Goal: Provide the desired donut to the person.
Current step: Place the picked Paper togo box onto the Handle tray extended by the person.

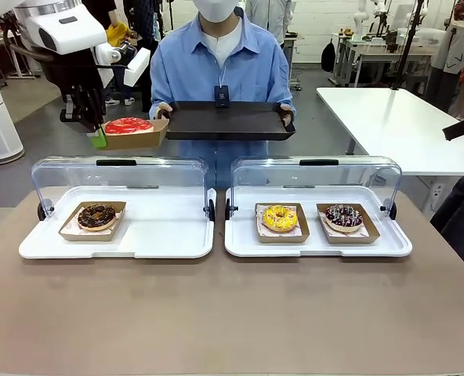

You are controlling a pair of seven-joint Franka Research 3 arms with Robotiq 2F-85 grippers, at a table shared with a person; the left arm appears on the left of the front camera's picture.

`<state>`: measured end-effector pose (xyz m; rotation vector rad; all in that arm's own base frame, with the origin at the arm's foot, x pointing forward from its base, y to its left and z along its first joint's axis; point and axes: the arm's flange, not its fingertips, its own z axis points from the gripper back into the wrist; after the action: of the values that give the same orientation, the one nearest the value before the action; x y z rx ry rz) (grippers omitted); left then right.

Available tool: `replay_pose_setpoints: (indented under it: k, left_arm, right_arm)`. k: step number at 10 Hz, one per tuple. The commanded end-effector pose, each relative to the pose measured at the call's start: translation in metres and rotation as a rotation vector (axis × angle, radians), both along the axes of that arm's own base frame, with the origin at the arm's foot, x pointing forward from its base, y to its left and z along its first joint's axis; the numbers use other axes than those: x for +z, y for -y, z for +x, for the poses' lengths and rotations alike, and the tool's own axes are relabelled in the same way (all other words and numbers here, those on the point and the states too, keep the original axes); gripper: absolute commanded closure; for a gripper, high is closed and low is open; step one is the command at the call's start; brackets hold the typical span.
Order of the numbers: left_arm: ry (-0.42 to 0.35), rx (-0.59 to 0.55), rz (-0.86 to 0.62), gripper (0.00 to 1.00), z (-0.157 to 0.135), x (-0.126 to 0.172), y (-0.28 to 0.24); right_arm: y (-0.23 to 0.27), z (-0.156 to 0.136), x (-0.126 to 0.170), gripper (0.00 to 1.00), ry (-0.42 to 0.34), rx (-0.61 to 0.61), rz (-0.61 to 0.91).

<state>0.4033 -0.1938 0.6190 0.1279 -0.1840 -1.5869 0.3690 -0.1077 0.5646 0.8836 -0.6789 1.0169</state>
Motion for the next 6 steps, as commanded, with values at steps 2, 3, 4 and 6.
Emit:
replay_pose_setpoints:
  k: [2, 3, 4, 6]
  left_arm:
    - [0.005, 0.002, 0.000, 1.00, -0.0047, -0.0003, -0.0015]
    - [0.005, 0.002, 0.000, 1.00, -0.0047, -0.0003, -0.0015]
    - [0.005, 0.002, 0.000, 1.00, -0.0047, -0.0003, -0.0015]
    - [0.005, 0.002, 0.000, 1.00, -0.0047, -0.0003, -0.0015]
  right_arm:
    - [-0.0002, 0.0007, 0.0000, 0.00, 0.010, 0.013, 0.019]
    - [-0.0002, 0.0007, 0.0000, 0.00, 0.010, 0.013, 0.019]
    - [-0.0002, 0.0007, 0.0000, 0.00, 0.010, 0.013, 0.019]
    - [-0.0002, 0.0007, 0.0000, 0.00, 0.010, 0.013, 0.019]
